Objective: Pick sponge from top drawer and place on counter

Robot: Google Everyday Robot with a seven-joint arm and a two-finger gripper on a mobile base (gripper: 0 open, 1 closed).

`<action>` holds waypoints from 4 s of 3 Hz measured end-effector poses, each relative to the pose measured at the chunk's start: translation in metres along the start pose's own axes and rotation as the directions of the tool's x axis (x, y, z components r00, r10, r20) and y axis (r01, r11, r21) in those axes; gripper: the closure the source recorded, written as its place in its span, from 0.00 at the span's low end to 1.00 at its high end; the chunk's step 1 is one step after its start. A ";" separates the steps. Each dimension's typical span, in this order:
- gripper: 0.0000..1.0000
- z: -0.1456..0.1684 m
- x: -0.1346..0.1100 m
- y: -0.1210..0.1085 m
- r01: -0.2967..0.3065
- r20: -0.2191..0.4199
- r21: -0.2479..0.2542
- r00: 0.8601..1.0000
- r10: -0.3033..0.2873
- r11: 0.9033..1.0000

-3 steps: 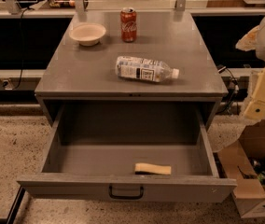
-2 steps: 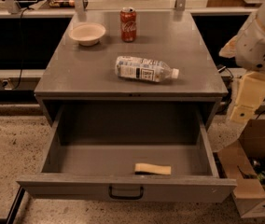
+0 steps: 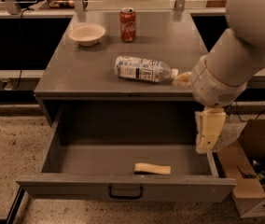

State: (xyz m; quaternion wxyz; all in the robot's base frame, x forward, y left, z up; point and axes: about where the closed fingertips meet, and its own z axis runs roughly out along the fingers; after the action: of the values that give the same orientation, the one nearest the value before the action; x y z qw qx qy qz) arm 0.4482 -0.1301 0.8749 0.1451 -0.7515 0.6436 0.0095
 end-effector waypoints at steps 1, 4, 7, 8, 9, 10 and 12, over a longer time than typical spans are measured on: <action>0.00 0.003 -0.002 0.000 0.085 0.004 0.003 0.996 -0.085 0.996; 0.00 0.074 -0.001 -0.006 0.412 -0.044 -0.131 0.906 -0.420 0.902; 0.00 0.126 0.001 0.014 0.697 0.089 -0.232 0.710 -0.698 0.679; 0.00 0.125 0.000 0.014 0.756 0.108 -0.223 0.647 -0.755 0.616; 0.00 0.125 0.000 0.014 0.756 0.108 -0.223 0.647 -0.755 0.616; 0.00 0.141 0.002 0.018 0.783 0.079 -0.203 0.611 -0.787 0.588; 0.00 0.191 0.007 0.027 0.875 0.066 -0.137 0.477 -0.877 0.465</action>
Offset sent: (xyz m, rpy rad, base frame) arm 0.0268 0.0162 -0.0659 -0.2604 0.0479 0.3039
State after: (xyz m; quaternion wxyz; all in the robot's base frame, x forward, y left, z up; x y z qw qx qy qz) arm 0.4558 -0.0965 0.6844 0.0676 -0.9834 0.1666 -0.0223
